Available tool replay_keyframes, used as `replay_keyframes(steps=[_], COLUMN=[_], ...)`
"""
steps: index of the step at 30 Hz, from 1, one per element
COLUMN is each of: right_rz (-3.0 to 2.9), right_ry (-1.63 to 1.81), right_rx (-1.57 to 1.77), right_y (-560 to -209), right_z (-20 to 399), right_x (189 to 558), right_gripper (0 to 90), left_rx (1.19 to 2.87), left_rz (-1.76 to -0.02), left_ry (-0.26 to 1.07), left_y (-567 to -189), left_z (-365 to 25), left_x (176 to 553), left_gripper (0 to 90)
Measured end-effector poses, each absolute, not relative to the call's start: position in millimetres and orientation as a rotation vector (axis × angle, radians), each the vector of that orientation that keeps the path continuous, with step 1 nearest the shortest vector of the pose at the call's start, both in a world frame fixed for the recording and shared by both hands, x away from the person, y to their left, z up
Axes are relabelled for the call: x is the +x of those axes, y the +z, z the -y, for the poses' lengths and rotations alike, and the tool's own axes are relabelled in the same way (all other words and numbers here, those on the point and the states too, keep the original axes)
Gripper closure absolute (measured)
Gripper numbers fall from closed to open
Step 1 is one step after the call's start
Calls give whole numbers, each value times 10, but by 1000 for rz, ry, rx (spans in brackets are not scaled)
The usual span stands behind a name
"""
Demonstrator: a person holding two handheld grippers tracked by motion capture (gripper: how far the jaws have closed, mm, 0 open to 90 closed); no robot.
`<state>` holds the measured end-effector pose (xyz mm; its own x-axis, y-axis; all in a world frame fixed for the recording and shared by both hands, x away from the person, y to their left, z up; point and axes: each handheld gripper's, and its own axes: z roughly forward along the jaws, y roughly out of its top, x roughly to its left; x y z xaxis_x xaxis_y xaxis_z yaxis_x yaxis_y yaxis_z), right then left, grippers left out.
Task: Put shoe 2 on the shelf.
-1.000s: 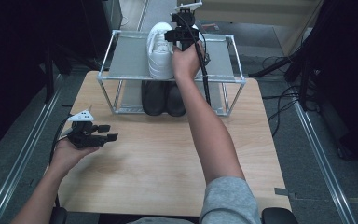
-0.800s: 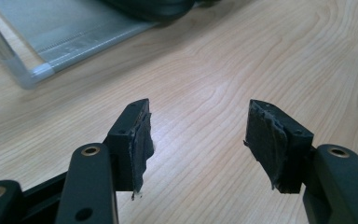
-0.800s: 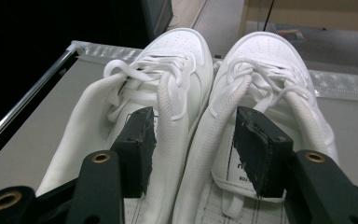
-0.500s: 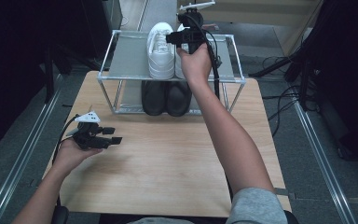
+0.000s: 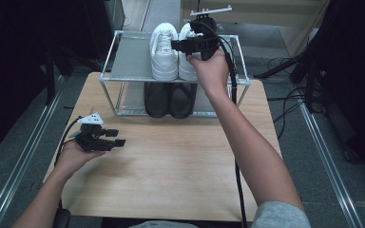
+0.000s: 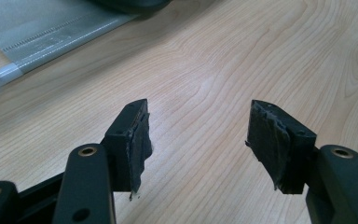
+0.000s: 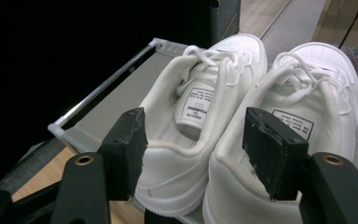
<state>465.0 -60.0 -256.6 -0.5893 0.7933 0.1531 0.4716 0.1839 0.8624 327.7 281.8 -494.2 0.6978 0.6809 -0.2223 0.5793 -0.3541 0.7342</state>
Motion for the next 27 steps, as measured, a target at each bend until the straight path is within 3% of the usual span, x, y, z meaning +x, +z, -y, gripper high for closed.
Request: replay_keyframes(steps=[27], right_rz=[-2237], right_ry=[1530], right_rx=[992], right_y=[-2983], right_z=[1111], right_x=[4090], right_gripper=[390], left_rx=[2057], left_rz=[-963], left_ry=[157], left_y=[-4943], left_z=[-2802], left_x=[3269], left_gripper=[386])
